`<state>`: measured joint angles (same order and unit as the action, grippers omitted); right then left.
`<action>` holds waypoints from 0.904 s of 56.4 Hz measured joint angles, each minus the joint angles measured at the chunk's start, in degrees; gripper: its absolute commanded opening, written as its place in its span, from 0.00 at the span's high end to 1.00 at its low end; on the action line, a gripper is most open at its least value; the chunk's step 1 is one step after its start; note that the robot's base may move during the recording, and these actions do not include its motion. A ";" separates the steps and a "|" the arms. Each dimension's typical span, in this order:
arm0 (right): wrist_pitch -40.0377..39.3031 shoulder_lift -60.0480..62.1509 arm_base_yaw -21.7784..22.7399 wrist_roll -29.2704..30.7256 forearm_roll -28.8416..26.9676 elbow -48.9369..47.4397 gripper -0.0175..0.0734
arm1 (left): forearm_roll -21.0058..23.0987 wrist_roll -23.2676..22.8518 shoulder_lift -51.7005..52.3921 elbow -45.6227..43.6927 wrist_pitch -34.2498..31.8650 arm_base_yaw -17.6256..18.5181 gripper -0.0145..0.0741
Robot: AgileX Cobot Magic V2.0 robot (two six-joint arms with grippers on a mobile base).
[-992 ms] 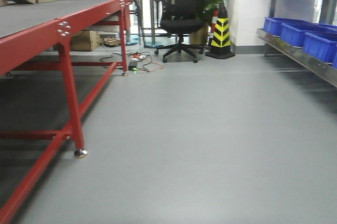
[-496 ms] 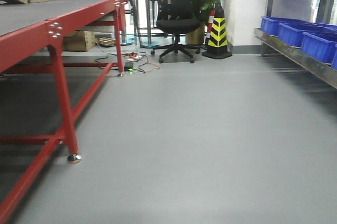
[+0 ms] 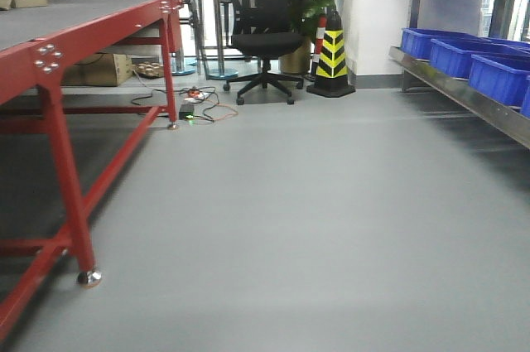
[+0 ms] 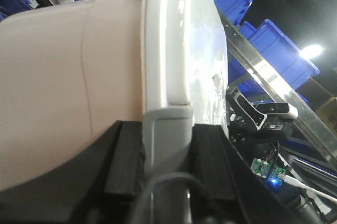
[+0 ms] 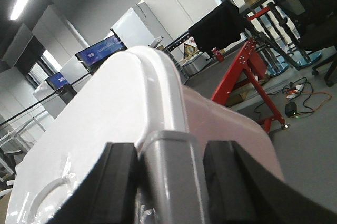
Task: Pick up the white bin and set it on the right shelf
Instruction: 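Drive the base to the steel shelf rack holding the bin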
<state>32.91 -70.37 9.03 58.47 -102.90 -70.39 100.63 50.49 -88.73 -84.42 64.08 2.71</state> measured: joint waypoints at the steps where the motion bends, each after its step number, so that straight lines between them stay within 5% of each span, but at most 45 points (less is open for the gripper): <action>1: 0.00 0.00 0.00 0.00 0.00 0.00 0.74 | 0.00 0.00 0.00 0.00 0.00 0.00 0.97; 51: -0.12 0.00 0.00 0.00 0.00 0.00 0.74 | -0.13 0.00 0.00 0.00 0.12 0.00 0.97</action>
<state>32.79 -70.37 9.03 58.47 -102.90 -70.39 100.50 50.49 -88.73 -84.42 64.20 2.71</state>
